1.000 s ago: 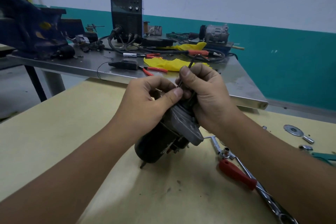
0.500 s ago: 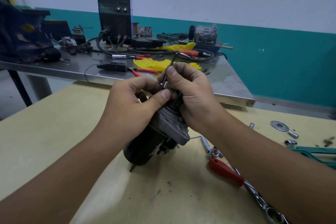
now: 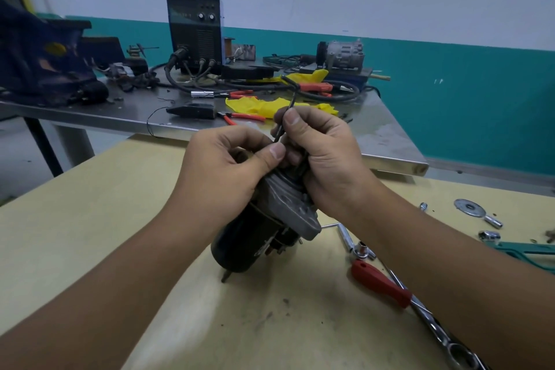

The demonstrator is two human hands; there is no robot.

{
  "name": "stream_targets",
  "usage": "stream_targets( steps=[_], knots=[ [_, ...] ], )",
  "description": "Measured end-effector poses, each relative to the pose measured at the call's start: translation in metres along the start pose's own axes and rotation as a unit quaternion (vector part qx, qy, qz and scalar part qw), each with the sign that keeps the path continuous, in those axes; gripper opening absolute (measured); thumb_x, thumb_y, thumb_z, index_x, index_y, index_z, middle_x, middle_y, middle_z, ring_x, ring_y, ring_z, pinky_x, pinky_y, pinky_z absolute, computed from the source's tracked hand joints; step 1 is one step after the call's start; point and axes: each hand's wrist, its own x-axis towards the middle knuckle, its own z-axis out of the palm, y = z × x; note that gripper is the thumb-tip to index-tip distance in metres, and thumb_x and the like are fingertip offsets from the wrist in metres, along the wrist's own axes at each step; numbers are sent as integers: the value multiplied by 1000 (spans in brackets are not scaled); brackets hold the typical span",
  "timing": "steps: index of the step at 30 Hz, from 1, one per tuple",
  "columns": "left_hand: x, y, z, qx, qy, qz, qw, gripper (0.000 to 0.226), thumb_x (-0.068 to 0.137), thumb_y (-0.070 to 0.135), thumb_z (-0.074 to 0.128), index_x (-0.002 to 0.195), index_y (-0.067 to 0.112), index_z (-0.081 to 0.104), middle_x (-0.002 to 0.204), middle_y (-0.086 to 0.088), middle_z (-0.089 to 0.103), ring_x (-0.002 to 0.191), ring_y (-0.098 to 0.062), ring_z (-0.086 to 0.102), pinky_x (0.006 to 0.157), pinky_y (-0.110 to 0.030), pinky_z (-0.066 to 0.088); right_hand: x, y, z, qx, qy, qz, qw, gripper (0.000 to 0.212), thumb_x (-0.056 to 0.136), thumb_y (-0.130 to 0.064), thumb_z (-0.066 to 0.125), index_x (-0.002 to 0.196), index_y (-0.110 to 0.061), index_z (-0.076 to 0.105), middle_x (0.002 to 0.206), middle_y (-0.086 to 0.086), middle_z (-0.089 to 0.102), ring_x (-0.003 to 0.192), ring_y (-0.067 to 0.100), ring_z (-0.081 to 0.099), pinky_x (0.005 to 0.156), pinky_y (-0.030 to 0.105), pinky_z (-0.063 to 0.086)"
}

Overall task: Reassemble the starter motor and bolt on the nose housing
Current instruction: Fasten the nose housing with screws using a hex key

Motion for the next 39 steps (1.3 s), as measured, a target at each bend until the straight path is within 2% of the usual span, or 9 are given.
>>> stream_targets(
  steps=[6, 9, 12, 17, 21, 24, 29, 33, 39],
  knots=[
    [0, 2, 2, -13, -10, 1, 1000, 18, 94, 9, 72, 81, 19, 78, 74, -6, 75, 63, -20, 68, 58, -30, 56, 3, -1, 0, -10, 12, -33, 999, 20, 97, -10, 61, 115, -19, 62, 95, 11, 73, 49, 12, 51, 50, 24, 48],
    [2, 2, 1, -16, -34, -10, 999, 13, 95, 9, 70, 85, 14, 77, 74, -12, 71, 62, -23, 64, 58, -31, 54, 6, -16, -4, -178, -31, -133, 974, 38, 104, -7, 50, 137, -25, 54, 115, 11, 69, 59, 21, 58, 59, 31, 55],
    [1, 2, 0, -27, -63, -21, 997, 11, 96, 14, 71, 85, 15, 75, 71, -11, 69, 64, -20, 67, 61, -34, 57, 10, -29, -8, -319, -66, -202, 924, 32, 104, -3, 48, 133, -11, 56, 112, 11, 70, 63, 26, 62, 63, 32, 57],
    [-25, -14, 14, 13, 13, 29, 999, 20, 95, 42, 61, 104, 25, 67, 94, 5, 69, 92, -22, 67, 79, -52, 57, 10, -23, 4, -301, 19, -185, 935, 16, 102, -1, 55, 115, -1, 65, 84, 10, 71, 52, 22, 60, 51, 32, 54],
    [-50, -41, 2, 61, -67, 9, 996, 91, 67, 87, 66, 142, 45, 36, 135, 25, 53, 117, -4, 59, 86, -24, 54, 10, -19, 3, -283, 47, -191, 939, 13, 100, -1, 59, 109, -2, 68, 76, 11, 69, 51, 29, 59, 50, 33, 54],
    [-52, -56, -4, 152, -111, -40, 981, 124, 45, 84, 82, 150, 52, 23, 136, 24, 56, 121, -2, 59, 96, -28, 52, 8, -19, 4, -286, 55, -201, 935, 14, 99, -3, 59, 109, -3, 70, 74, 9, 69, 54, 29, 62, 51, 31, 55],
    [-56, -67, 3, 180, -91, -25, 979, 67, 64, 72, 78, 118, 42, 53, 106, 21, 69, 96, 1, 66, 77, -37, 59, 2, -26, 4, -330, 79, -229, 912, 16, 102, -17, 58, 96, -14, 72, 73, 3, 69, 62, 20, 64, 56, 35, 57],
    [-57, -67, 5, 178, -77, -37, 980, 61, 62, 74, 75, 108, 40, 55, 99, 20, 68, 89, 1, 65, 72, -37, 57, 4, -43, 6, -426, 96, -217, 873, 19, 101, -16, 63, 86, -10, 74, 68, 17, 66, 60, 8, 58, 54, 25, 48],
    [-52, -66, 5, 131, -42, -100, 986, 65, 57, 74, 73, 107, 35, 59, 100, 18, 71, 91, -2, 67, 78, -40, 60, 4, -72, 14, -581, 61, -173, 793, 34, 101, -24, 64, 77, -3, 75, 48, -10, 53, 44, 4, 47, 45, 10, 31]
  ],
)
